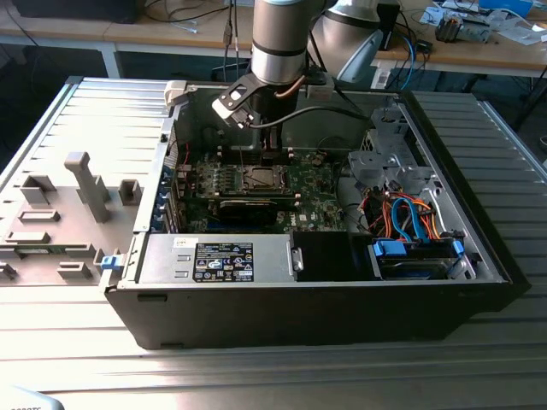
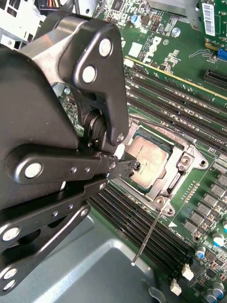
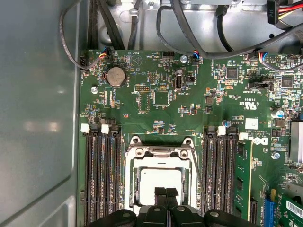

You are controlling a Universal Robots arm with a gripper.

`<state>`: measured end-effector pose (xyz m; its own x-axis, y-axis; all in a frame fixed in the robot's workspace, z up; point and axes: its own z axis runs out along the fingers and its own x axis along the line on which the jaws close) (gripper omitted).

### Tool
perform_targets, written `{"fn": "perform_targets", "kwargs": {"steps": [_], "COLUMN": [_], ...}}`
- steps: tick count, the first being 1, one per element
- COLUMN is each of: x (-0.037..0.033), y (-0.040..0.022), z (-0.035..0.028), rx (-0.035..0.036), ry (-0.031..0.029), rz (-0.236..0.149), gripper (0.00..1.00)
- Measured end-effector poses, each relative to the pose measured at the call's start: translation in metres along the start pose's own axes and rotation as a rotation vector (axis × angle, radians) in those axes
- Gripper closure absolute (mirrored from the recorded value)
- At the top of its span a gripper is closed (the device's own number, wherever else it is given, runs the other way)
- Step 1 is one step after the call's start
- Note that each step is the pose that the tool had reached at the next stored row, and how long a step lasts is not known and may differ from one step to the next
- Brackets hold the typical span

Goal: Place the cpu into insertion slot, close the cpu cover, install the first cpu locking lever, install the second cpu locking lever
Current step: 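Install the first cpu locking lever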

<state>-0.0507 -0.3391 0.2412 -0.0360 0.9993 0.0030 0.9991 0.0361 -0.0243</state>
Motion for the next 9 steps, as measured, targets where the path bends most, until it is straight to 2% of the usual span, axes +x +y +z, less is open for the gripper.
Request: {"fn": "perform_targets", "kwargs": {"steps": [6,9], "x": [0.0000,0.0000], "y": [0.0000,0.0000], "z": [0.0000,0.0000], "rx": [0.0001,0.0002], "ry": [-0.0006,-0.0017], "rz": [-0.024,-0.069], "gripper": [0.89,0.89]}}
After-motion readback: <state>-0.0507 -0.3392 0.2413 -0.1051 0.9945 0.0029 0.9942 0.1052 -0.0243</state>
